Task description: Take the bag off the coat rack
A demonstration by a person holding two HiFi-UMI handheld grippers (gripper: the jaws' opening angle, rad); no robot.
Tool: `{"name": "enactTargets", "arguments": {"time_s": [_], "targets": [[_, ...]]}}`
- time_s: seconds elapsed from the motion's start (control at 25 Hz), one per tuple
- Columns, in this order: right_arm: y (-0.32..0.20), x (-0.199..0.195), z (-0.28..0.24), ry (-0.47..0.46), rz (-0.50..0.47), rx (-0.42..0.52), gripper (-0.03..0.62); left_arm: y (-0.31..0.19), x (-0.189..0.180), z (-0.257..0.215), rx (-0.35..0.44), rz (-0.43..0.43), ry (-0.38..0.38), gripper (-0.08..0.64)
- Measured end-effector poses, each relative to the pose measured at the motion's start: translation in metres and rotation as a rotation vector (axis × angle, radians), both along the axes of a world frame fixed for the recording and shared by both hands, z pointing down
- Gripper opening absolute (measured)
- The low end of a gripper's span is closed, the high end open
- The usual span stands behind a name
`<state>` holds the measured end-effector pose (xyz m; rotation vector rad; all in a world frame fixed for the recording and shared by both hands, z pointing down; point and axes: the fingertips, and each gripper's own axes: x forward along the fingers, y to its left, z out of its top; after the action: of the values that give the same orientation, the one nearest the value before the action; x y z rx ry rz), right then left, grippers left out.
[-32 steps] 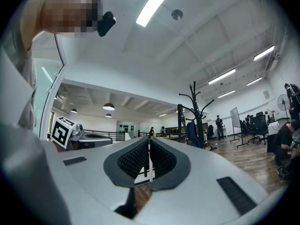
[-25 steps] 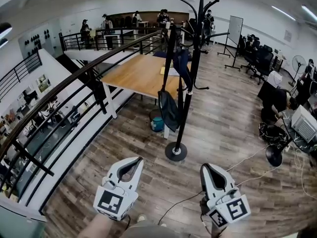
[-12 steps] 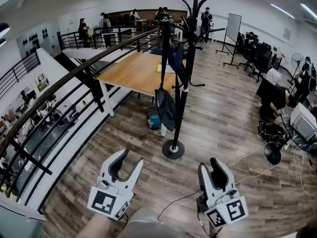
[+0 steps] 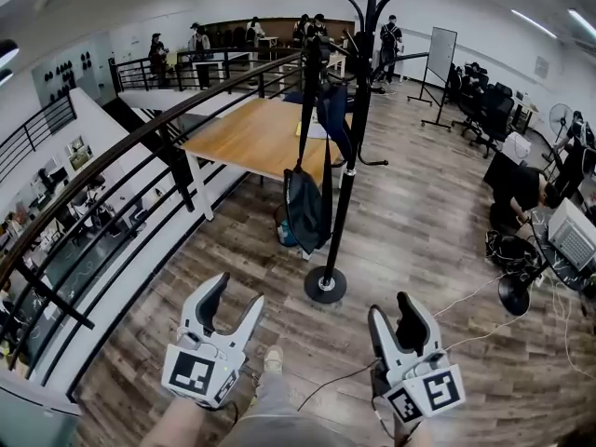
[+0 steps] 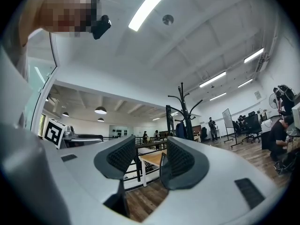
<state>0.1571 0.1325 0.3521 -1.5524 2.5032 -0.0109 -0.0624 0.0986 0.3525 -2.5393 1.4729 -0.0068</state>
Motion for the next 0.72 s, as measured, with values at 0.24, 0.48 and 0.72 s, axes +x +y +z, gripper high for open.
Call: {"name": "enactTargets", "arguments": {"time_s": [0.24, 0.48, 0.72], "targets": [[-0.043, -0.004, 0.013, 0.025, -0.007, -0.028, 0.207, -0.037, -0.002, 0.015, -0.018, -0.005, -0.040, 0.253], [-0.110, -0.007, 0.008, 0.015, 0.020, -0.048, 0.207, -0.101, -0.009, 0.014, -0.034, 0.008, -0.041, 0.253], [-0.186, -0.021, 0.003, 0.050, 0.048, -0.061, 0.207, -0.180, -0.006, 0.019, -0.067, 0.083, -0.052, 0.253]]}}
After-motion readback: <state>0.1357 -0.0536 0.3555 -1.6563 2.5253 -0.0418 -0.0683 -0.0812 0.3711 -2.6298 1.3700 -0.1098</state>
